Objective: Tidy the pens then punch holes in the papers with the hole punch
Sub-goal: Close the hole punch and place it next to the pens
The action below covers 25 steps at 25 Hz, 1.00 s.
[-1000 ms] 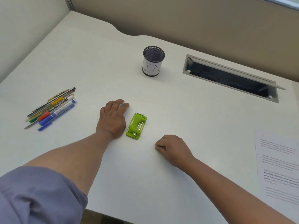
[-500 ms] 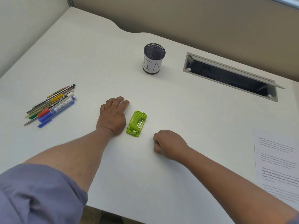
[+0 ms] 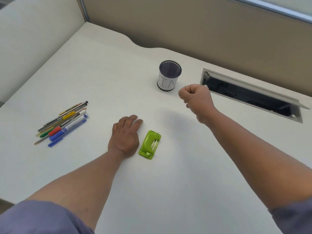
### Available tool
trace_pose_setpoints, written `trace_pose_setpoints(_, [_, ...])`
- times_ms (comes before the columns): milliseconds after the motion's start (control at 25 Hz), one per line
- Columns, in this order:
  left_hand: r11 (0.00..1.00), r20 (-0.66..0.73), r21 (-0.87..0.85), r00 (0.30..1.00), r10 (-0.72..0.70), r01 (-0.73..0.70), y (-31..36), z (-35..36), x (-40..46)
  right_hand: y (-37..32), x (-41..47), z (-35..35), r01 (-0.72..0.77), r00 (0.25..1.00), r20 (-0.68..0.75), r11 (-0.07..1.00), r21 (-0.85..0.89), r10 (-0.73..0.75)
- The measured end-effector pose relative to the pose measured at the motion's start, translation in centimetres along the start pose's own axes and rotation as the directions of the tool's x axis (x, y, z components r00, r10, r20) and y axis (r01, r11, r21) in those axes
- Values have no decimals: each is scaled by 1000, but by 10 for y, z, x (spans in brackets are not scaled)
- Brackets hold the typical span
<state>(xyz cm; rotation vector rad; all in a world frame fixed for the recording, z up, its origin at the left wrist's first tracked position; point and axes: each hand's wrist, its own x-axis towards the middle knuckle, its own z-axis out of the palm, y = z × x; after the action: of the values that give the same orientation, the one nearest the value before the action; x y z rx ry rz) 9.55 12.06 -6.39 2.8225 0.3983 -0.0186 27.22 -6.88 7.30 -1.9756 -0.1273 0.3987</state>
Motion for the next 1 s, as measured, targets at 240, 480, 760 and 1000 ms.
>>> trace_pose_setpoints(240, [1000, 1, -1, 1000, 4, -4, -2, 2, 1, -33, 77, 15, 48, 994, -87, 988, -148, -61])
trace_pose_setpoints(480, [1000, 5, -3, 1000, 2, -2, -1, 2, 1, -24, 120, 22, 67, 996, -28, 936, -345, -82])
trace_pose_setpoints(760, [1000, 16, 23, 1000, -5, 4, -1, 2, 1, -19, 129, 23, 108, 993, 3, 913, -393, -117])
trace_pose_setpoints(1000, [1000, 14, 18, 1000, -3, 3, -1, 4, 1, -13, 121, 22, 195, 975, -27, 916, -352, -219])
